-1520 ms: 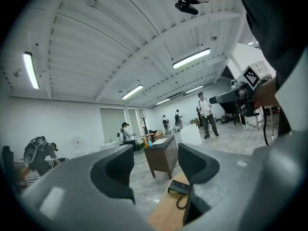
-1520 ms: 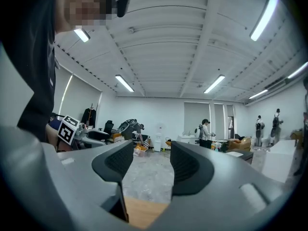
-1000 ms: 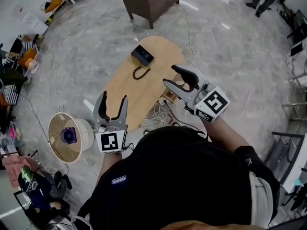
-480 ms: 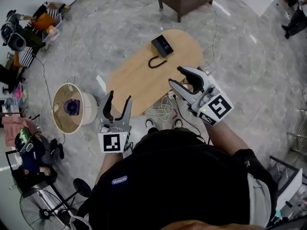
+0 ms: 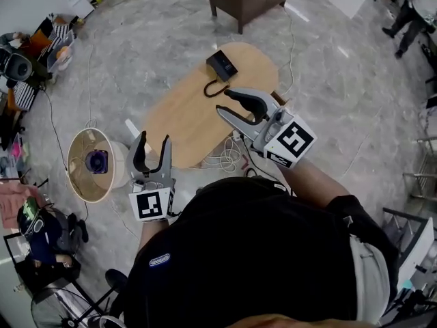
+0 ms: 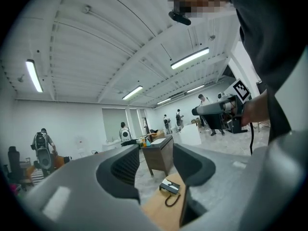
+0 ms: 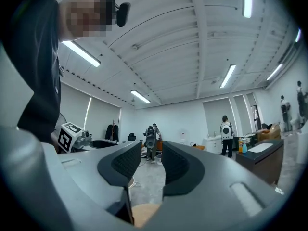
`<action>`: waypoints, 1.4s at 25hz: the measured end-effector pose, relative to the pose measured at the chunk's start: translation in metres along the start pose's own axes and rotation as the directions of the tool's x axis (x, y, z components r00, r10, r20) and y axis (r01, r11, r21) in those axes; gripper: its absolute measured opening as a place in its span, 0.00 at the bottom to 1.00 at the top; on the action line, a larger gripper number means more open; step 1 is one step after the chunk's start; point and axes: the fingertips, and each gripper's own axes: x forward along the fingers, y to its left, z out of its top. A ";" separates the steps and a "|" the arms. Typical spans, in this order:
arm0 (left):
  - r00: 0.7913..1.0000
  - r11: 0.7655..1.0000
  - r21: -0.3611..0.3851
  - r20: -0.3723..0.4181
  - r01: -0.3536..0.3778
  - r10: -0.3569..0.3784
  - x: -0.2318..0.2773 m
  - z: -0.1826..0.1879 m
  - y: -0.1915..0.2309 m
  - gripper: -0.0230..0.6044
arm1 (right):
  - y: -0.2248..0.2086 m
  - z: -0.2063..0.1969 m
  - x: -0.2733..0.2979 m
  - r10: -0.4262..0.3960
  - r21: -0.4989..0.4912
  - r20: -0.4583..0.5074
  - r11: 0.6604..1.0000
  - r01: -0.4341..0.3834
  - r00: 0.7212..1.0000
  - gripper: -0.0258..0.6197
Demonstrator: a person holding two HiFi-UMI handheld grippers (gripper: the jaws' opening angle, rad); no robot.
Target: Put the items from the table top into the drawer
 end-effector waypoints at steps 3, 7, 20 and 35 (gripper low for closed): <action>1.000 1.000 0.013 0.001 -0.001 0.001 -0.023 -0.005 0.022 0.39 | 0.027 0.004 0.014 0.002 0.008 0.024 1.000 -0.002 1.000 0.27; 0.999 1.000 -0.001 -0.026 -0.026 0.026 -0.050 -0.022 0.054 0.36 | 0.062 0.008 0.040 0.045 0.021 0.048 0.999 -0.046 0.998 0.19; 0.986 0.986 -0.044 -0.048 -0.162 0.160 -0.118 -0.048 0.117 0.08 | 0.135 -0.009 0.105 0.150 -0.008 0.028 0.989 -0.150 0.988 0.09; 0.986 0.986 -0.057 -0.050 -0.159 0.156 -0.142 -0.061 0.121 0.04 | 0.196 -0.022 0.128 0.313 0.021 0.001 0.949 -0.313 0.950 0.09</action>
